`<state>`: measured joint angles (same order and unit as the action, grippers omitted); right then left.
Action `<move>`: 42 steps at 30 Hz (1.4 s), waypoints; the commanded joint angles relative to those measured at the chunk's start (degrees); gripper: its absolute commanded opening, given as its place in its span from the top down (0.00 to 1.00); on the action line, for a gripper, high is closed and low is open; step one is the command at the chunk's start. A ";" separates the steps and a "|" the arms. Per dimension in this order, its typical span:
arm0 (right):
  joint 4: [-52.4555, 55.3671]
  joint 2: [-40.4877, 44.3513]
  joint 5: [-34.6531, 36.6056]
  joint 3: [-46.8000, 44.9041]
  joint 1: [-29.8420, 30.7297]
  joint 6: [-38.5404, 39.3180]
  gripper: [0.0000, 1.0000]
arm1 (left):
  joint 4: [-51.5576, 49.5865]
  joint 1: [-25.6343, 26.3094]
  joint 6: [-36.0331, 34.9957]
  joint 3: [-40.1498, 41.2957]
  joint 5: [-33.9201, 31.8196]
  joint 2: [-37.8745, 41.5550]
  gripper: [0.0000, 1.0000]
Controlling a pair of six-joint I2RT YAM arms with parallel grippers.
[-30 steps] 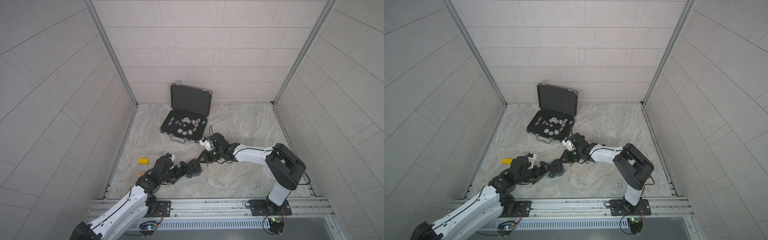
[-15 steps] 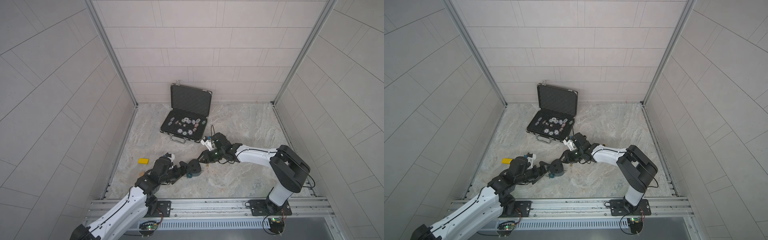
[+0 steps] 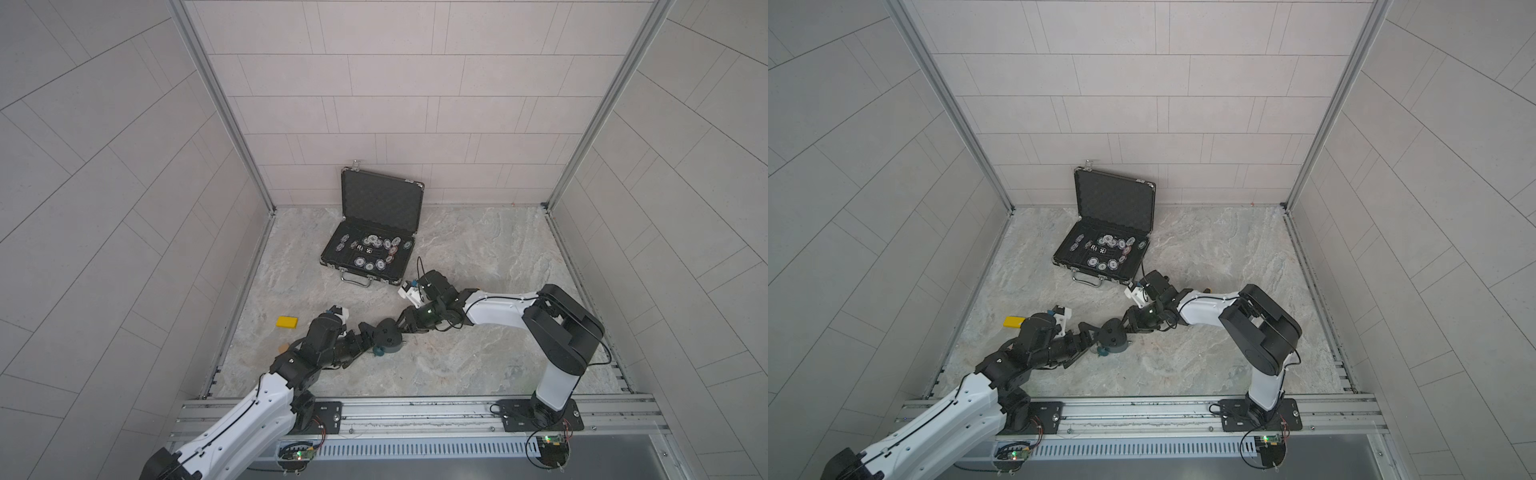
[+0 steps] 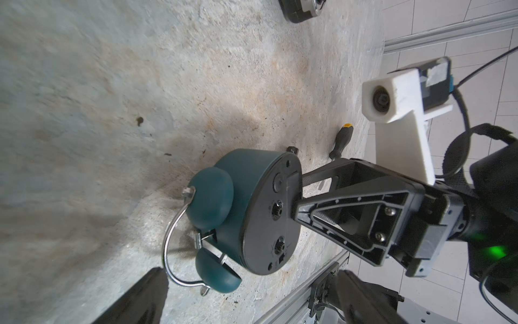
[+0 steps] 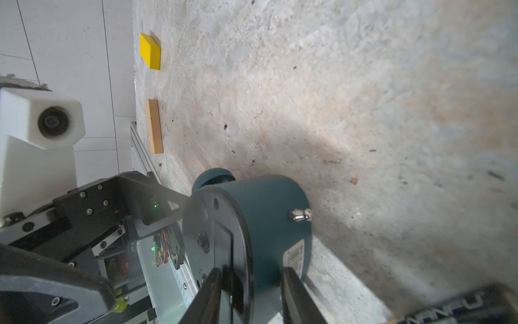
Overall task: Remove the battery from the alarm
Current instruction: Install the cover on the alarm, then pick up the alarm from the center of the board.
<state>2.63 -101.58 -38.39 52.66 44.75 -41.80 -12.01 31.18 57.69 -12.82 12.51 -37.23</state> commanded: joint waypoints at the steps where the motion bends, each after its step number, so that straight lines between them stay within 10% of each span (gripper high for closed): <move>1: 1.43 -2.02 1.04 -0.19 0.42 0.41 0.65 | -0.65 -0.10 0.23 0.16 -0.29 0.05 0.05; 15: -0.76 -4.68 -0.99 -2.08 -0.65 -1.30 0.74 | -1.85 -0.24 0.25 0.23 -1.87 0.05 0.05; 23: 1.24 0.45 -2.28 2.21 -1.40 1.46 0.62 | -10.50 -0.24 -0.60 -2.68 -8.80 0.53 0.10; 30: 9.74 17.29 7.36 5.91 -2.55 10.90 0.60 | -15.26 -1.85 -2.62 -5.78 -11.23 -2.40 0.28; 37: 2.69 44.79 31.27 -12.02 -2.93 11.30 0.51 | -13.26 -2.53 -3.67 -6.31 -9.62 -10.58 0.52; 42: 4.92 50.90 27.92 -19.59 -6.64 5.87 0.51 | -9.57 -2.61 -3.63 -6.34 -7.73 -15.22 0.61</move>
<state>4.75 -50.43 -12.82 37.19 39.31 -33.08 -23.42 28.88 54.63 -18.37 3.44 -51.11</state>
